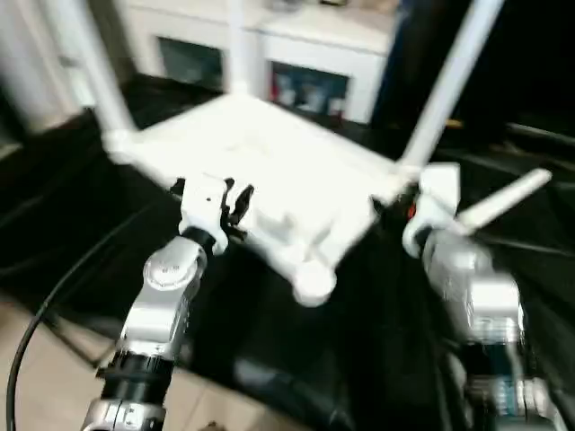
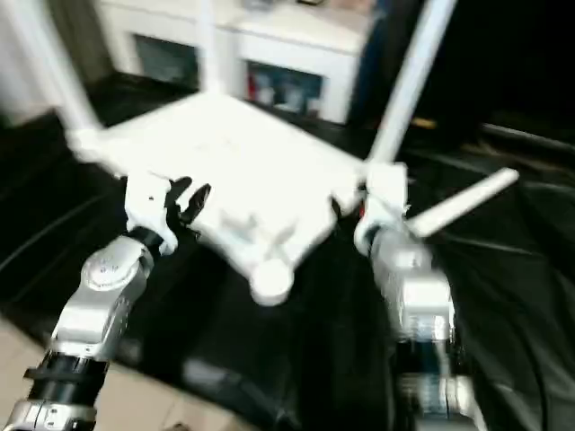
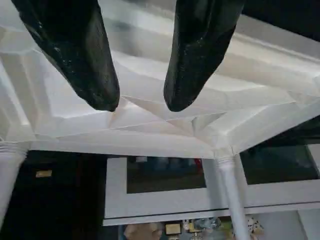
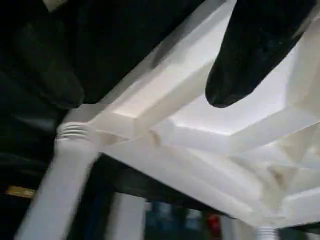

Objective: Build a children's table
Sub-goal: Rotate table base, then pick table leg

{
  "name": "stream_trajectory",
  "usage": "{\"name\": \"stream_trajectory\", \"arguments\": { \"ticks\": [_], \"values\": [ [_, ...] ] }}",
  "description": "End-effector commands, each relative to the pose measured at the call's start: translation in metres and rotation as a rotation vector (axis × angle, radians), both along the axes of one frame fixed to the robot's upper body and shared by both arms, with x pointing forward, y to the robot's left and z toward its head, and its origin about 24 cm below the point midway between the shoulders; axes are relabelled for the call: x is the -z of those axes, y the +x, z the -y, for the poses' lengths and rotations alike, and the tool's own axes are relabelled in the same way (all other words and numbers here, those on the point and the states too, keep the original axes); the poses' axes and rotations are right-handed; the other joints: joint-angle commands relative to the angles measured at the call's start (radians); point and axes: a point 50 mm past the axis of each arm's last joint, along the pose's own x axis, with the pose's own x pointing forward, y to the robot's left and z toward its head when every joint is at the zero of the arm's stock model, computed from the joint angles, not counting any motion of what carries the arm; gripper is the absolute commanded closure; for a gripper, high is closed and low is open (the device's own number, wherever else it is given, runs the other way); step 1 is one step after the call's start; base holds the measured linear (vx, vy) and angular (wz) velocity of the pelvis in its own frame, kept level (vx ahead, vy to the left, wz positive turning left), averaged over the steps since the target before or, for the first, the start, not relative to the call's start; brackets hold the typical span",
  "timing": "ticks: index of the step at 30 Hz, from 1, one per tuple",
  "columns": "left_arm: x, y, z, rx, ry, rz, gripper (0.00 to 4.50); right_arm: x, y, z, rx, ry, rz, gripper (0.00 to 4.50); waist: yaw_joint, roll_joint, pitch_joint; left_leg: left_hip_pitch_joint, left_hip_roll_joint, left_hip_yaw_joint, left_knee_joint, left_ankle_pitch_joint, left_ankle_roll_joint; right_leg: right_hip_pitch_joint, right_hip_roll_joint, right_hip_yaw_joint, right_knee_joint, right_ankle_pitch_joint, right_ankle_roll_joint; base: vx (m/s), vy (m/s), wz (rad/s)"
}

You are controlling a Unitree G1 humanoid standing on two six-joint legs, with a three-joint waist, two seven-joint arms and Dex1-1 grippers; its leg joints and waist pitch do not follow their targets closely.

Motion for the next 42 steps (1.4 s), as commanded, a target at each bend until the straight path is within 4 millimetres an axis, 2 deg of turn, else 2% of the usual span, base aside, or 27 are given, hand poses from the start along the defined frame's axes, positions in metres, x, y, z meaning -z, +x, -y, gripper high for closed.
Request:
{"name": "stream_trajectory", "arguments": {
  "ticks": [1, 3, 5, 6, 8, 9, 11, 12, 14, 16, 18, 19, 20, 21, 23, 24, 25, 26, 28, 30, 34, 37, 38, 39, 40, 41, 42],
  "values": [
    [-0.002, 0.003, 0.003, 0.044, 0.031, -0.017, 2.67, 0.004, 0.009, 0.014, 0.068, -0.011, -0.067, 0.11, -0.008, 0.008, -0.050, 0.038, 0.043, -0.003, -0.077, -0.178, -0.061, 0.025, -0.067, 0.031, -0.088, 0.067, -0.222, -0.095, 0.030, 0.04],
    [-0.003, 0.003, 0.000, 0.070, 0.051, -0.028, 2.67, 0.004, 0.018, 0.022, 0.105, -0.027, -0.110, 0.11, -0.013, 0.008, -0.049, 0.033, 0.043, -0.001, -0.081, -0.215, -0.068, 0.019, -0.070, 0.030, -0.096, -0.029, -0.206, -0.080, 0.029, -0.01],
    [-0.005, 0.001, -0.004, 0.106, 0.072, -0.036, 2.67, 0.004, 0.026, 0.029, 0.143, -0.039, -0.141, 0.11, -0.013, 0.011, -0.051, 0.028, 0.041, 0.000, -0.082, -0.212, -0.070, 0.017, -0.074, 0.028, -0.098, -0.043, -0.202, -0.065, 0.026, -0.04],
    [-0.006, 0.000, -0.005, 0.122, 0.080, -0.042, 2.67, 0.004, 0.028, 0.033, 0.160, -0.039, -0.150, 0.11, -0.016, 0.008, -0.055, 0.026, 0.038, 0.000, -0.079, -0.194, -0.067, 0.013, -0.072, 0.027, -0.094, -0.027, -0.209, 0.000, 0.000, 0.00],
    [-0.007, -0.003, -0.010, 0.153, 0.106, -0.050, 2.67, 0.003, 0.032, 0.039, 0.203, -0.035, -0.170, 0.11, -0.014, 0.011, -0.058, 0.021, 0.038, 0.003, -0.076, -0.163, -0.063, 0.013, -0.071, 0.026, -0.091, 0.019, -0.210, 0.000, 0.000, 0.00],
    [-0.009, -0.008, -0.017, 0.195, 0.144, -0.065, 2.67, 0.001, 0.036, 0.046, 0.237, -0.040, -0.181, 0.11, -0.008, -0.001, -0.059, 0.017, 0.036, 0.008, -0.074, -0.140, -0.046, 0.010, -0.074, 0.026, -0.088, 0.060, -0.219, 0.000, 0.000, 0.00],
    [-0.010, -0.010, -0.019, 0.213, 0.158, -0.069, 2.67, 0.001, 0.037, 0.047, 0.242, -0.042, -0.188, 0.11, -0.006, 0.000, -0.059, 0.012, 0.036, 0.009, -0.072, -0.128, -0.034, 0.009, -0.072, 0.024, -0.083, 0.081, -0.225, 0.000, 0.000, 0.00],
    [-0.011, -0.015, -0.023, 0.238, 0.185, -0.077, 2.67, 0.001, 0.037, 0.049, 0.254, -0.030, -0.198, 0.11, -0.003, -0.006, -0.059, 0.010, 0.036, 0.010, -0.071, -0.108, -0.018, 0.010, -0.071, 0.024, -0.081, 0.114, -0.226, 0.000, 0.000, 0.00],
    [-0.013, -0.021, -0.027, 0.263, 0.214, -0.086, 2.67, 0.002, 0.037, 0.052, 0.275, -0.030, -0.209, 0.11, 0.001, -0.001, -0.063, 0.004, 0.034, 0.011, -0.068, -0.065, 0.003, 0.013, -0.070, 0.022, -0.075, 0.171, -0.228, 0.000, 0.000, 0.00],
    [-0.015, -0.024, -0.028, 0.284, 0.226, -0.093, 2.67, 0.002, 0.037, 0.054, 0.294, -0.014, -0.212, 0.11, 0.007, 0.002, -0.073, 0.007, 0.034, 0.013, -0.059, 0.000, 0.026, 0.010, -0.066, 0.022, -0.064, 0.279, -0.233, 0.000, 0.000, 0.00],
    [-0.019, -0.031, -0.029, 0.328, 0.246, -0.102, 2.67, 0.003, 0.036, 0.057, 0.330, 0.019, -0.225, 0.11, 0.016, 0.009, -0.075, 0.002, 0.032, 0.013, -0.055, 0.042, 0.049, 0.006, -0.063, 0.019, -0.055, 0.358, -0.240, 0.000, 0.000, 0.00],
    [-0.020, -0.033, -0.029, 0.340, 0.251, -0.102, 2.67, 0.003, 0.035, 0.059, 0.343, 0.030, -0.224, 0.11, 0.020, 0.007, -0.075, 0.000, 0.034, 0.015, -0.054, 0.038, 0.052, 0.005, -0.062, 0.019, -0.055, 0.368, -0.240, 0.000, 0.000, 0.00],
    [-0.023, -0.036, -0.029, 0.360, 0.257, -0.104, 2.67, 0.004, 0.035, 0.060, 0.363, 0.046, -0.231, 0.11, 0.027, 0.012, -0.075, 0.003, 0.034, 0.017, -0.053, 0.029, 0.048, 0.000, -0.059, 0.018, -0.055, 0.366, -0.241, 0.000, 0.000, 0.00],
    [-0.026, -0.038, -0.028, 0.389, 0.271, -0.100, 2.67, 0.005, 0.034, 0.063, 0.391, 0.077, -0.234, 0.11, 0.029, 0.010, -0.074, 0.002, 0.034, 0.017, -0.054, 0.019, 0.045, 0.000, -0.060, 0.019, -0.055, 0.361, -0.242, 0.000, 0.000, 0.00],
    [-0.033, -0.042, -0.028, 0.420, 0.283, -0.091, 2.67, 0.007, 0.032, 0.066, 0.429, 0.106, -0.236, 0.11, 0.038, 0.025, -0.075, 0.004, 0.035, 0.016, -0.054, -0.014, 0.028, -0.006, -0.060, 0.017, -0.055, 0.332, -0.238, 0.000, 0.000, 0.00],
    [-0.036, -0.043, -0.027, 0.429, 0.287, -0.087, 2.67, 0.007, 0.032, 0.068, 0.443, 0.113, -0.235, 0.11, 0.041, 0.022, -0.068, 0.002, 0.037, 0.017, -0.059, -0.052, 0.009, -0.008, -0.058, 0.016, -0.059, 0.288, -0.234, 0.000, 0.000, 0.00],
    [-0.040, -0.045, -0.026, 0.444, 0.291, -0.079, 2.67, 0.007, 0.031, 0.070, 0.453, 0.112, -0.239, 0.11, 0.045, 0.032, -0.065, 0.003, 0.037, 0.017, -0.060, -0.073, 0.000, -0.012, -0.060, 0.015, -0.060, 0.265, -0.232, 0.000, 0.000, 0.00],
    [-0.042, -0.045, -0.026, 0.452, 0.293, -0.075, 2.67, 0.007, 0.030, 0.072, 0.462, 0.110, -0.242, 0.11, 0.047, 0.039, -0.056, 0.002, 0.037, 0.016, -0.064, -0.108, -0.017, -0.016, -0.060, 0.016, -0.064, 0.223, -0.224, 0.000, 0.000, 0.00],
    [-0.044, -0.047, -0.025, 0.473, 0.302, -0.074, 2.67, 0.008, 0.028, 0.075, 0.474, 0.103, -0.256, 0.11, 0.047, 0.032, -0.053, 0.004, 0.037, 0.018, -0.068, -0.152, -0.033, -0.016, -0.059, 0.018, -0.070, 0.168, -0.216, 0.000, 0.000, 0.00],
    [-0.046, -0.051, -0.025, 0.523, 0.322, -0.091, 2.67, 0.013, 0.024, 0.079, 0.484, 0.097, -0.298, 0.11, 0.045, 0.037, -0.043, 0.001, 0.035, 0.018, -0.071, -0.174, -0.042, -0.020, -0.061, 0.020, -0.074, 0.119, -0.208, 0.000, 0.000, 0.00],
    [-0.046, -0.057, -0.024, 0.589, 0.327, -0.130, 2.67, 0.019, 0.019, 0.081, 0.476, 0.105, -0.354, 0.11, 0.035, 0.033, -0.039, -0.002, 0.034, 0.020, -0.074, -0.188, -0.043, -0.021, -0.061, 0.021, -0.079, 0.060, -0.207, 0.000, 0.000, 0.00],
    [-0.046, -0.059, -0.023, 0.631, 0.337, -0.145, 2.67, 0.023, 0.016, 0.085, 0.485, 0.110, -0.373, 0.11, 0.031, 0.030, -0.038, -0.005, 0.034, 0.022, -0.072, -0.156, -0.031, -0.020, -0.061, 0.022, -0.078, 0.077, -0.210, 0.000, 0.000, 0.00],
    [-0.047, -0.059, -0.022, 0.635, 0.338, -0.145, 2.67, 0.023, 0.016, 0.085, 0.486, 0.111, -0.373, 0.11, 0.029, 0.032, -0.039, -0.006, 0.034, 0.022, -0.071, -0.144, -0.027, -0.020, -0.061, 0.022, -0.077, 0.088, -0.212, 0.000, 0.000, 0.00],
    [-0.049, -0.058, -0.021, 0.638, 0.341, -0.140, 2.67, 0.023, 0.015, 0.086, 0.487, 0.113, -0.376, 0.11, 0.026, 0.022, -0.040, -0.008, 0.034, 0.024, -0.071, -0.128, -0.019, -0.017, -0.060, 0.022, -0.077, 0.102, -0.213, 0.000, 0.000, 0.00],
    [-0.049, -0.058, -0.021, 0.638, 0.341, -0.139, 2.67, 0.023, 0.015, 0.086, 0.486, 0.113, -0.377, 0.11, 0.026, 0.022, -0.040, -0.008, 0.034, 0.024, -0.071, -0.128, -0.019, -0.017, -0.060, 0.022, -0.077, 0.102, -0.213, 0.000, 0.000, 0.00],
    [-0.049, -0.057, -0.021, 0.636, 0.341, -0.137, 2.67, 0.024, 0.015, 0.086, 0.484, 0.120, -0.382, 0.11, 0.024, 0.028, -0.040, -0.008, 0.034, 0.024, -0.069, -0.115, -0.011, -0.019, -0.060, 0.021, -0.076, 0.113, -0.215, 0.000, 0.000, 0.00],
    [-0.050, -0.057, -0.021, 0.634, 0.341, -0.137, 2.67, 0.026, 0.015, 0.085, 0.479, 0.130, -0.390, 0.11, 0.022, 0.023, -0.039, -0.008, 0.034, 0.025, -0.069, -0.109, -0.007, -0.018, -0.058, 0.021, -0.077, 0.120, -0.217, 0.000, 0.000, 0.00]
  ]
}}
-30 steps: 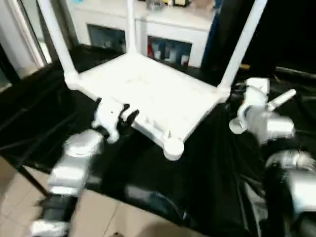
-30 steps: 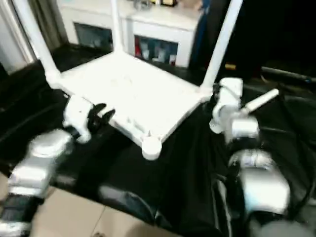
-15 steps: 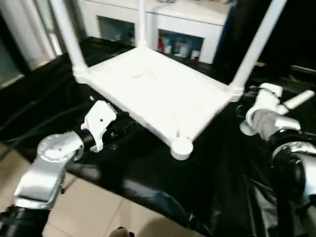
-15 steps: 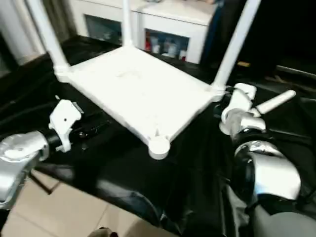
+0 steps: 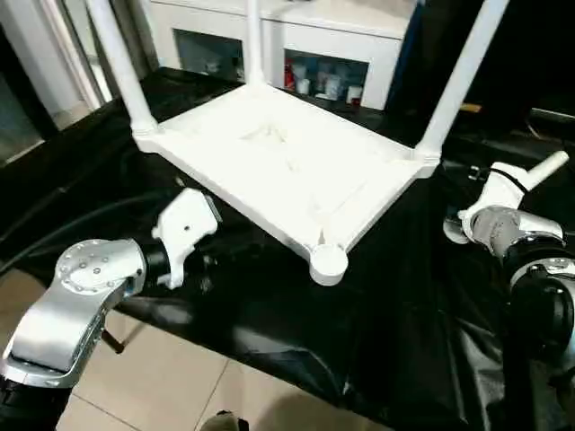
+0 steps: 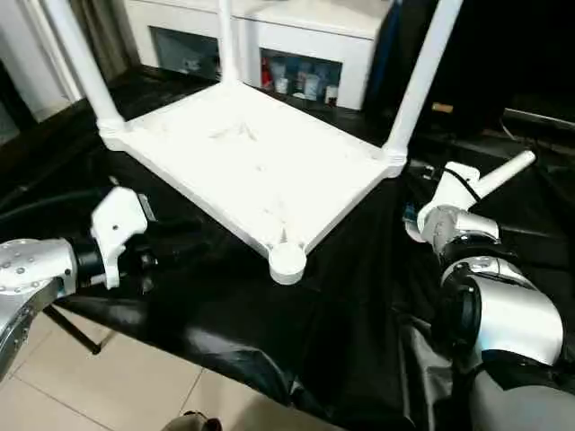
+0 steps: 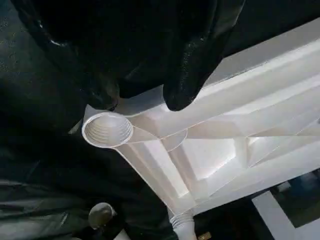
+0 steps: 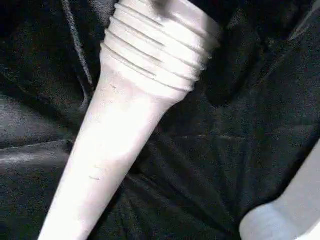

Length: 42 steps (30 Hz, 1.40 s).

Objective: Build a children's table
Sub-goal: Pick table leg

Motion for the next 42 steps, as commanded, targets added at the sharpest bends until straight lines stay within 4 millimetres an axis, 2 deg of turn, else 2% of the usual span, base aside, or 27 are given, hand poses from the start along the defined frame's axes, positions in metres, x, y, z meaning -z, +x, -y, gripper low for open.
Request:
{"name": "stream_trajectory", "arguments": {
  "ticks": [1, 2, 4, 6, 8, 9, 12, 13, 14, 15, 16, 21, 25, 30, 31, 35, 37, 38, 39, 40, 42],
  "values": [
    [-0.005, 0.000, 0.002, 0.015, 0.007, 0.014, 2.67, 0.005, -0.004, 0.002, 0.006, 0.030, -0.030, 0.11, 0.000, -0.008, -0.064, 0.032, 0.025, -0.002, -0.068, -0.129, -0.026, 0.029, -0.052, 0.020, -0.068, 0.089, -0.224, 0.000, 0.000, 0.00],
    [-0.005, 0.000, 0.002, 0.016, 0.008, 0.013, 2.67, 0.005, -0.004, 0.002, 0.005, 0.030, -0.031, 0.26, -0.001, -0.014, -0.065, 0.032, 0.025, 0.000, -0.068, -0.123, -0.020, 0.030, -0.052, 0.020, -0.069, 0.096, -0.225, 0.000, 0.000, 0.00],
    [-0.005, -0.003, 0.002, 0.029, 0.019, 0.005, 2.67, 0.009, -0.006, 0.001, 0.000, 0.034, -0.053, 0.26, 0.001, -0.013, -0.067, 0.033, 0.026, 0.001, -0.067, -0.114, -0.014, 0.029, -0.053, 0.020, -0.066, 0.096, -0.227, 0.000, 0.000, 0.00],
    [-0.006, -0.007, 0.004, 0.056, 0.022, -0.016, 2.67, 0.013, -0.009, 0.002, -0.003, 0.045, -0.074, 0.56, -0.001, -0.020, -0.068, 0.034, 0.027, 0.004, -0.067, -0.113, -0.014, 0.029, -0.053, 0.020, -0.068, 0.090, -0.229, 0.000, 0.000, 0.00],
    [-0.005, -0.010, 0.005, 0.077, 0.026, -0.031, 2.67, 0.015, -0.011, 0.003, -0.009, 0.048, -0.092, 0.66, 0.001, -0.017, -0.068, 0.034, 0.028, 0.004, -0.067, -0.108, -0.015, 0.028, -0.053, 0.020, -0.067, 0.087, -0.228, 0.000, 0.000, 0.00],
    [-0.004, -0.011, 0.006, 0.087, 0.026, -0.042, 2.67, 0.017, -0.012, 0.003, -0.009, 0.056, -0.099, 0.85, 0.000, -0.020, -0.068, 0.035, 0.029, 0.006, -0.066, -0.113, -0.019, 0.027, -0.052, 0.020, -0.068, 0.083, -0.228, 0.000, 0.000, 0.00],
    [-0.004, -0.011, 0.007, 0.093, 0.025, -0.048, 2.67, 0.019, -0.014, 0.004, -0.003, 0.062, -0.103, 1.05, 0.000, -0.025, -0.067, 0.036, 0.030, 0.009, -0.067, -0.130, -0.026, 0.026, -0.054, 0.022, -0.071, 0.048, -0.222, 0.000, 0.000, 0.00],
    [-0.005, -0.011, 0.009, 0.093, 0.021, -0.047, 2.67, 0.020, -0.015, 0.005, 0.006, 0.076, -0.106, 1.05, 0.001, -0.024, -0.067, 0.036, 0.030, 0.008, -0.068, -0.130, -0.028, 0.026, -0.055, 0.023, -0.070, 0.045, -0.220, 0.000, 0.000, 0.00],
    [-0.005, -0.010, 0.009, 0.090, 0.016, -0.043, 2.67, 0.020, -0.016, 0.006, 0.007, 0.076, -0.109, 1.16, 0.001, -0.028, -0.068, 0.035, 0.030, 0.009, -0.067, -0.126, -0.030, 0.027, -0.055, 0.023, -0.071, 0.044, -0.215, 0.000, 0.000, 0.00],
    [-0.005, -0.010, 0.009, 0.089, 0.015, -0.043, 2.67, 0.020, -0.016, 0.007, 0.008, 0.076, -0.109, 1.16, 0.000, -0.025, -0.068, 0.035, 0.030, 0.009, -0.067, -0.121, -0.033, 0.026, -0.055, 0.023, -0.071, 0.049, -0.213, 0.000, 0.000, 0.00],
    [-0.006, -0.009, 0.010, 0.087, 0.010, -0.040, 2.67, 0.021, -0.016, 0.007, 0.012, 0.081, -0.108, 1.22, -0.001, -0.030, -0.069, 0.035, 0.030, 0.010, -0.067, -0.115, -0.033, 0.028, -0.054, 0.023, -0.070, 0.056, -0.212, 0.000, 0.000, 0.00],
    [-0.009, -0.008, 0.013, 0.085, -0.016, -0.038, 2.67, 0.021, -0.018, 0.010, 0.049, 0.118, -0.094, 1.28, 0.000, -0.029, -0.077, 0.037, 0.030, 0.009, -0.065, -0.105, -0.042, 0.030, -0.052, 0.022, -0.065, 0.094, -0.207, 0.000, 0.000, 0.00],
    [-0.012, -0.002, 0.014, 0.059, -0.047, -0.026, 2.18, 0.023, -0.019, 0.012, 0.084, 0.159, -0.077, 1.29, 0.001, -0.034, -0.078, 0.038, 0.029, 0.011, -0.063, -0.100, -0.039, 0.030, -0.052, 0.022, -0.066, 0.110, -0.209, 0.000, 0.000, 0.00],
    [-0.015, 0.004, 0.016, 0.029, -0.078, -0.005, 1.85, 0.026, -0.022, 0.017, 0.125, 0.200, -0.048, 1.30, 0.003, -0.039, -0.079, 0.035, 0.029, 0.011, -0.063, -0.097, -0.041, 0.034, -0.053, 0.021, -0.065, 0.113, -0.208, 0.000, 0.000, 0.00],
    [-0.014, 0.007, 0.016, 0.009, -0.083, 0.001, 1.85, 0.025, -0.022, 0.018, 0.135, 0.208, -0.036, 1.30, 0.002, -0.043, -0.079, 0.034, 0.028, 0.011, -0.062, -0.093, -0.035, 0.035, -0.053, 0.022, -0.065, 0.115, -0.205, 0.000, 0.000, 0.00],
    [-0.011, 0.017, 0.013, -0.108, -0.122, 0.023, 1.44, 0.023, -0.023, 0.024, 0.160, 0.220, 0.018, 1.30, 0.004, -0.046, -0.081, 0.034, 0.029, 0.012, -0.061, -0.092, -0.028, 0.036, -0.053, 0.022, -0.066, 0.123, -0.205, 0.000, 0.000, 0.00],
    [-0.008, 0.021, 0.013, -0.159, -0.136, 0.031, 1.42, 0.024, -0.023, 0.026, 0.170, 0.224, 0.048, 1.30, 0.003, -0.047, -0.081, 0.035, 0.029, 0.012, -0.061, -0.097, -0.025, 0.035, -0.053, 0.020, -0.067, 0.111, -0.204, 0.000, 0.000, 0.00],
    [-0.008, 0.022, 0.013, -0.168, -0.139, 0.032, 1.22, 0.024, -0.023, 0.026, 0.175, 0.227, 0.057, 1.30, 0.004, -0.043, -0.081, 0.035, 0.030, 0.011, -0.061, -0.099, -0.026, 0.035, -0.054, 0.021, -0.067, 0.110, -0.204, 0.000, 0.000, 0.00],
    [-0.007, 0.024, 0.015, -0.196, -0.175, 0.025, 1.11, 0.022, -0.021, 0.027, 0.184, 0.239, 0.107, 1.30, 0.004, -0.044, -0.082, 0.036, 0.030, 0.011, -0.061, -0.097, -0.023, 0.035, -0.054, 0.020, -0.066, 0.116, -0.206, 0.000, 0.000, 0.00],
    [-0.007, 0.025, 0.015, -0.202, -0.184, 0.023, 1.06, 0.021, -0.021, 0.028, 0.184, 0.240, 0.121, 1.30, 0.004, -0.039, -0.081, 0.036, 0.030, 0.011, -0.060, -0.102, -0.024, 0.033, -0.054, 0.021, -0.066, 0.118, -0.207, 0.000, 0.000, 0.00],
    [-0.007, 0.026, 0.017, -0.212, -0.207, 0.024, 0.92, 0.019, -0.019, 0.028, 0.177, 0.237, 0.169, 1.30, 0.006, -0.045, -0.082, 0.035, 0.031, 0.011, -0.060, -0.101, -0.018, 0.036, -0.055, 0.021, -0.067, 0.128, -0.210, 0.000, 0.000, 0.00]
  ]
}}
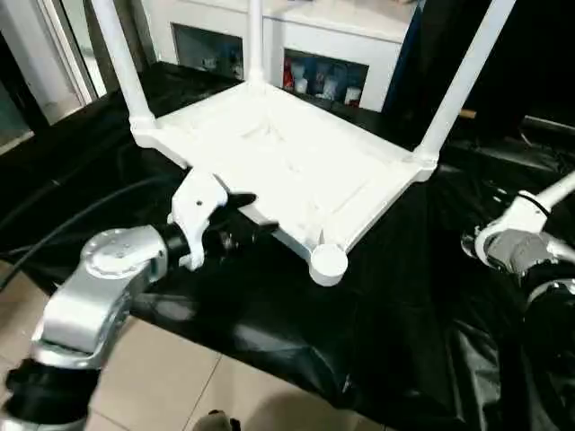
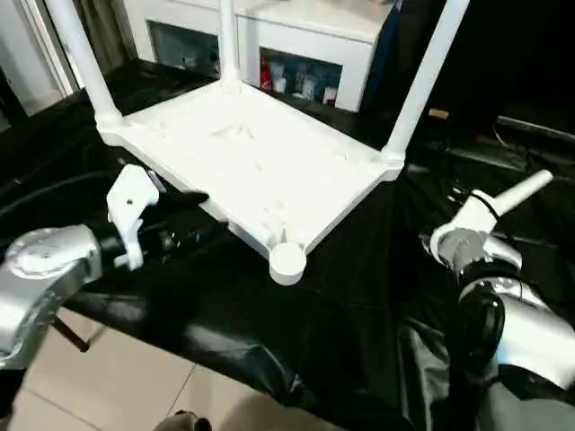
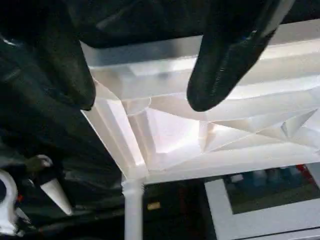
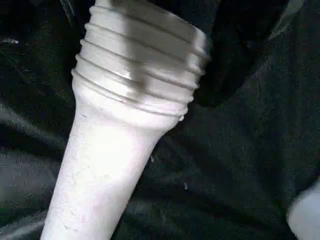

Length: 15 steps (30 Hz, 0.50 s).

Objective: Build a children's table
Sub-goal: Pick table leg

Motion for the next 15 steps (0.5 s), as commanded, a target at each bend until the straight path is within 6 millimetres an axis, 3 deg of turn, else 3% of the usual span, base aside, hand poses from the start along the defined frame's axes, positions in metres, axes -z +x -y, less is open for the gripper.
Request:
{"name": "stream_trajectory", "arguments": {
  "ticks": [1, 2, 3, 5, 6, 7, 9, 11, 12, 14, 15],
  "values": [
    [-0.007, 0.005, 0.002, -0.036, -0.054, 0.011, 0.79, -0.015, 0.007, 0.005, 0.010, -0.017, 0.149, 1.30, 0.003, -0.009, -0.082, 0.034, 0.024, -0.001, -0.060, -0.094, -0.015, 0.035, -0.053, 0.019, -0.064, 0.138, -0.216, 0.000, 0.000, 0.00],
    [-0.007, 0.006, 0.002, -0.042, -0.062, 0.010, 0.79, -0.016, 0.008, 0.005, 0.007, -0.016, 0.172, 1.30, 0.002, -0.010, -0.082, 0.033, 0.024, 0.001, -0.059, -0.098, -0.011, 0.035, -0.054, 0.020, -0.064, 0.144, -0.219, 0.000, 0.000, 0.00],
    [-0.006, 0.010, 0.006, -0.066, -0.120, -0.005, 0.65, -0.023, 0.011, 0.004, -0.016, -0.043, 0.305, 1.30, 0.003, -0.014, -0.082, 0.033, 0.025, 0.001, -0.058, -0.095, 0.003, 0.037, -0.056, 0.021, -0.066, 0.148, -0.220, 0.000, 0.000, 0.00],
    [-0.006, 0.010, 0.006, -0.067, -0.123, -0.004, 0.57, -0.023, 0.011, 0.004, -0.016, -0.045, 0.313, 1.30, 0.002, -0.015, -0.085, 0.034, 0.026, 0.000, -0.056, -0.077, 0.020, 0.038, -0.055, 0.020, -0.063, 0.163, -0.226, 0.000, 0.000, 0.00],
    [-0.006, 0.014, 0.009, -0.081, -0.159, -0.007, 0.47, -0.027, 0.008, 0.002, -0.010, -0.093, 0.426, 1.30, 0.003, -0.018, -0.080, 0.031, 0.024, 0.002, -0.057, -0.071, 0.033, 0.037, -0.054, 0.022, -0.066, 0.165, -0.219, 0.000, 0.000, 0.00],
    [-0.006, 0.016, 0.011, -0.095, -0.178, -0.007, 0.47, -0.029, 0.005, -0.001, 0.004, -0.130, 0.492, 1.30, 0.006, -0.013, -0.084, 0.034, 0.028, 0.000, -0.056, -0.058, 0.038, 0.037, -0.058, 0.023, -0.063, 0.179, -0.212, 0.000, 0.000, 0.00],
    [-0.007, 0.019, 0.011, -0.121, -0.194, -0.005, 0.21, -0.032, -0.001, -0.005, 0.018, -0.161, 0.550, 1.31, 0.005, -0.015, -0.087, 0.037, 0.028, -0.003, -0.058, -0.040, 0.048, 0.038, -0.054, 0.020, -0.061, 0.196, -0.208, 0.000, 0.000, 0.00],
    [-0.007, 0.020, 0.011, -0.135, -0.202, -0.006, 0.17, -0.033, -0.004, -0.008, 0.023, -0.174, 0.585, 1.31, 0.004, -0.013, -0.085, 0.038, 0.029, -0.003, -0.060, -0.054, 0.045, 0.035, -0.054, 0.020, -0.065, 0.178, -0.206, 0.000, 0.000, 0.00],
    [-0.005, 0.022, 0.010, -0.141, -0.197, -0.007, 0.11, -0.034, -0.012, -0.018, 0.038, -0.186, 0.645, 1.31, 0.004, -0.006, -0.083, 0.038, 0.027, -0.004, -0.061, -0.056, 0.042, 0.034, -0.052, 0.021, -0.066, 0.169, -0.201, 0.000, 0.000, 0.00],
    [-0.005, 0.024, 0.011, -0.137, -0.202, -0.008, 0.00, -0.037, -0.019, -0.026, 0.054, -0.188, 0.689, 1.31, 0.002, -0.007, -0.081, 0.042, 0.030, -0.006, -0.068, -0.093, 0.032, 0.030, -0.054, 0.022, -0.072, 0.121, -0.185, 0.000, 0.000, 0.00],
    [-0.007, 0.025, 0.013, -0.131, -0.205, -0.002, 0.00, -0.041, -0.022, -0.031, 0.046, -0.205, 0.723, 1.31, -0.002, -0.004, -0.079, 0.044, 0.031, -0.007, -0.074, -0.124, 0.012, 0.027, -0.054, 0.022, -0.077, 0.068, -0.174, 0.000, 0.000, 0.00]
  ]
}}
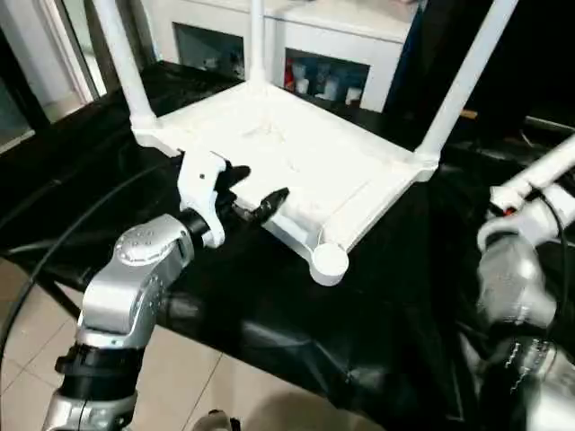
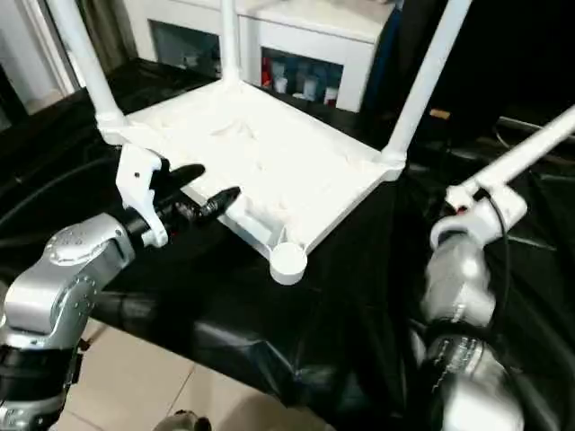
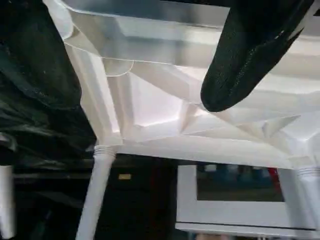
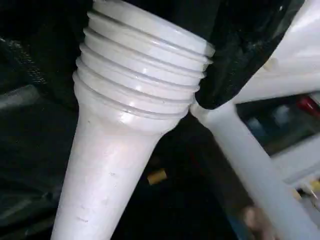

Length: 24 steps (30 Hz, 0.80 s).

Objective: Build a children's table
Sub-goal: Pick table leg

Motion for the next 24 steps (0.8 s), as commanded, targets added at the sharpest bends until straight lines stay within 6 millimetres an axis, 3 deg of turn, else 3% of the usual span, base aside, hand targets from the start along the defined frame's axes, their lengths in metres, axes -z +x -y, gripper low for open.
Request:
{"name": "stream_trajectory", "arguments": {
  "ticks": [1, 5, 6, 7, 11, 13, 18, 24],
  "values": [
    [-0.008, 0.004, 0.004, 0.012, -0.008, 0.034, 0.00, -0.025, -0.002, -0.001, 0.016, -0.058, 0.113, 1.31, -0.002, -0.002, -0.077, 0.044, 0.031, -0.010, -0.075, -0.140, -0.001, 0.027, -0.054, 0.021, -0.079, 0.042, -0.174, 0.000, 0.000, 0.00],
    [-0.020, 0.011, 0.008, 0.011, -0.082, 0.059, 0.00, -0.052, -0.012, -0.029, -0.113, -0.239, 0.265, 1.31, -0.006, 0.015, -0.071, 0.046, 0.028, -0.012, -0.083, -0.222, -0.056, 0.020, -0.053, 0.025, -0.092, -0.037, -0.141, 0.000, 0.000, 0.00],
    [-0.021, 0.012, 0.008, 0.011, -0.092, 0.061, 0.00, -0.055, -0.013, -0.032, -0.129, -0.253, 0.279, 1.31, -0.005, 0.010, -0.073, 0.044, 0.029, -0.014, -0.083, -0.219, -0.057, 0.025, -0.056, 0.026, -0.091, -0.032, -0.137, 0.000, 0.000, 0.00],
    [-0.027, 0.015, 0.009, 0.015, -0.129, 0.066, 0.00, -0.064, -0.015, -0.043, -0.181, -0.302, 0.322, 1.31, -0.005, 0.023, -0.074, 0.044, 0.027, -0.016, -0.083, -0.217, -0.059, 0.023, -0.056, 0.026, -0.088, -0.027, -0.138, 0.000, 0.000, 0.00],
    [-0.041, 0.022, 0.011, 0.016, -0.228, 0.070, 0.00, -0.077, -0.022, -0.063, -0.293, -0.402, 0.390, 1.32, -0.006, 0.012, -0.073, 0.040, 0.024, -0.014, -0.083, -0.213, -0.050, 0.026, -0.054, 0.028, -0.092, -0.012, -0.138, 0.000, 0.000, 0.00],
    [-0.055, 0.027, 0.015, 0.035, -0.325, 0.060, 0.00, -0.084, -0.026, -0.075, -0.359, -0.494, 0.433, 1.32, -0.003, 0.014, -0.073, 0.040, 0.024, -0.014, -0.082, -0.207, -0.043, 0.026, -0.055, 0.028, -0.093, -0.011, -0.144, 0.000, 0.000, 0.00],
    [-0.066, 0.028, 0.021, 0.110, -0.421, 0.021, 0.00, -0.090, -0.027, -0.086, -0.432, -0.564, 0.470, 1.32, 0.000, 0.012, -0.074, 0.040, 0.024, -0.014, -0.079, -0.183, -0.030, 0.027, -0.053, 0.027, -0.088, 0.028, -0.160, 0.000, 0.000, 0.00],
    [-0.070, 0.025, 0.029, 0.191, -0.547, -0.050, 0.00, -0.073, -0.033, -0.120, -0.710, -0.719, 0.452, 1.32, 0.003, 0.007, -0.077, 0.033, 0.023, -0.014, -0.073, -0.130, 0.004, 0.036, -0.054, 0.025, -0.082, 0.114, -0.187, 0.000, 0.000, 0.00]
  ]
}}
